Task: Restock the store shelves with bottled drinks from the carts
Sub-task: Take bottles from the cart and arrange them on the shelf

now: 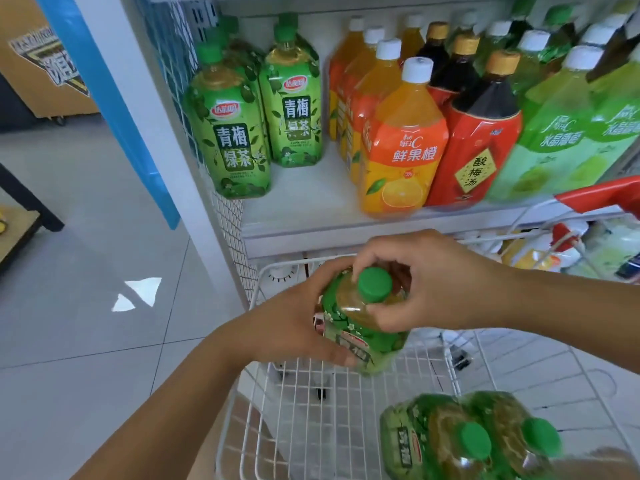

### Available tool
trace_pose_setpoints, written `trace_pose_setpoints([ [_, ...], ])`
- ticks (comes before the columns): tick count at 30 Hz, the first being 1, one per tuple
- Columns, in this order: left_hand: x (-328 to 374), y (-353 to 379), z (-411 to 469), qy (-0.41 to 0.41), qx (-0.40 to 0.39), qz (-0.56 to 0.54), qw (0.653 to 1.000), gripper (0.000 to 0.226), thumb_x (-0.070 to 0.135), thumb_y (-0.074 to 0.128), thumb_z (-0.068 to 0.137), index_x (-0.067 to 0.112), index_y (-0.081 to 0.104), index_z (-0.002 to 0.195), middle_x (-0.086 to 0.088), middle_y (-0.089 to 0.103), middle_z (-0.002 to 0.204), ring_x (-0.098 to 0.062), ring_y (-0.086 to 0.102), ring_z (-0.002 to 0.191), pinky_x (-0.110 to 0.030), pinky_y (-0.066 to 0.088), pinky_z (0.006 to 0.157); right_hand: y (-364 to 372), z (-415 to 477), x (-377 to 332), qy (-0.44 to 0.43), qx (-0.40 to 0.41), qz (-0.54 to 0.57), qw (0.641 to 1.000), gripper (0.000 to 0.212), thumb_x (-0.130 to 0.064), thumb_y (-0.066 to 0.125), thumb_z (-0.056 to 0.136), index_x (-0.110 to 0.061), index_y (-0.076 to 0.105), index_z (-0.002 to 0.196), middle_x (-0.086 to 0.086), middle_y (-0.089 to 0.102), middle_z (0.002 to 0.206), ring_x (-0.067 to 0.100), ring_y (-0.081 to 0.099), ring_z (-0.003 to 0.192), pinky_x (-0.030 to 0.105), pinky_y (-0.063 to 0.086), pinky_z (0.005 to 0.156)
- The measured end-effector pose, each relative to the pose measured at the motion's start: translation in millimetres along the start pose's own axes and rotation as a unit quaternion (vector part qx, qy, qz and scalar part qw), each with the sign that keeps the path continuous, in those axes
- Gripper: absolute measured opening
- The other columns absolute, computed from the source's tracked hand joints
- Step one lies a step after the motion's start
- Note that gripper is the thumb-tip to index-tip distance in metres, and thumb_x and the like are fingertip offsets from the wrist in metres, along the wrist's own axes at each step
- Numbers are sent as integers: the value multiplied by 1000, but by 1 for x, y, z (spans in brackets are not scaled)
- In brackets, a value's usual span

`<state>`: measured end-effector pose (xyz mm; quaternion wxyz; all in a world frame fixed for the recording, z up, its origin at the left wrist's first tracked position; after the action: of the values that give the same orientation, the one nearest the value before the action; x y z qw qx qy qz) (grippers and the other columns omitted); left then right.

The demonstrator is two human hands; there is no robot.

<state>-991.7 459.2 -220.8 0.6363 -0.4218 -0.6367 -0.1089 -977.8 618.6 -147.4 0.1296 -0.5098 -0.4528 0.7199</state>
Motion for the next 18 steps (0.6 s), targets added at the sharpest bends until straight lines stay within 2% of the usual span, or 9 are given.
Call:
trace_pose_setpoints([
  [2, 11, -11, 3, 19, 91, 2, 996, 96, 10, 94, 57, 41, 46, 134, 21, 65, 119, 2, 61, 110, -18, 48, 94, -11, 6, -5, -23, 9, 32, 999, 30, -15, 81, 69, -23, 65, 93, -11, 65, 79, 2, 57, 68, 11, 41, 59],
  [4, 20, -22, 2, 27, 162, 2, 986, 91, 14, 97, 49, 40, 56, 127, 20, 69, 112, 2, 63, 105, -19, 50, 91, -21, 9, -3, -6, 29, 72, 997, 40, -19, 82, 71, -25, 57, 101, -14, 60, 87, -2, 54, 76, 9, 41, 65],
  [7, 30, -37, -5, 38, 235, -57, 970, 89, 21, 99, 42, 39, 61, 120, 15, 72, 108, -3, 68, 102, -26, 55, 90, -16, 2, 14, 82, 17, 106, 991, 83, -45, 85, 58, -44, 28, 118, -28, 41, 118, -23, 43, 101, 1, 39, 79],
  [9, 44, -46, -10, 54, 281, -83, 954, 84, 23, 98, 41, 41, 61, 114, 17, 73, 106, -3, 69, 98, -26, 57, 86, 4, -1, 15, 111, 6, 160, 981, 102, -48, 86, 53, -59, 13, 124, -40, 32, 127, -31, 36, 108, -5, 36, 80],
  [11, 64, -55, -13, 84, 308, -72, 945, 81, 27, 96, 42, 42, 61, 114, 19, 73, 105, -1, 69, 98, -23, 56, 83, 12, 6, 15, 94, 90, 194, 972, 100, -41, 89, 55, -54, 24, 130, -33, 49, 125, -22, 48, 108, -2, 40, 80],
  [13, 81, -64, -17, 113, 325, -37, 938, 83, 32, 96, 44, 44, 60, 117, 21, 71, 108, 1, 66, 102, -24, 55, 86, 1, 19, 8, 72, 188, 176, 964, 86, -40, 89, 55, -45, 41, 125, -30, 59, 113, -17, 54, 103, 0, 42, 77],
  [15, 89, -77, -21, 142, 350, -4, 926, 85, 40, 94, 49, 45, 55, 125, 22, 68, 116, -1, 64, 110, -31, 52, 94, -12, 36, -5, 31, 232, 179, 956, 72, -35, 89, 56, -46, 48, 115, -36, 62, 103, -18, 55, 98, 0, 41, 75],
  [16, 90, -84, -26, 152, 374, 12, 915, 84, 45, 90, 51, 47, 53, 126, 23, 65, 120, 1, 61, 113, -30, 51, 96, -16, 44, -12, 12, 244, 193, 950, 67, -29, 89, 58, -46, 49, 110, -39, 62, 99, -19, 56, 96, -1, 40, 74],
  [18, 85, -99, -40, 160, 453, 65, 874, 79, 51, 86, 59, 46, 49, 128, 22, 61, 124, 5, 57, 114, -19, 50, 93, -20, 60, -20, -19, 262, 218, 940, 62, -18, 87, 63, -45, 50, 105, -39, 63, 94, -18, 57, 93, 0, 42, 74],
])
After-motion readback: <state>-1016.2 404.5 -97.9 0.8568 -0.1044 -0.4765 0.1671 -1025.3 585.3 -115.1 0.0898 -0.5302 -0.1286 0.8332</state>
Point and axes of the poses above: each hand's wrist, its own z-axis towards the middle knuckle, its own y-axis out of the palm, x = y × z, the point moved 4 cm from there along z, towards the middle knuckle
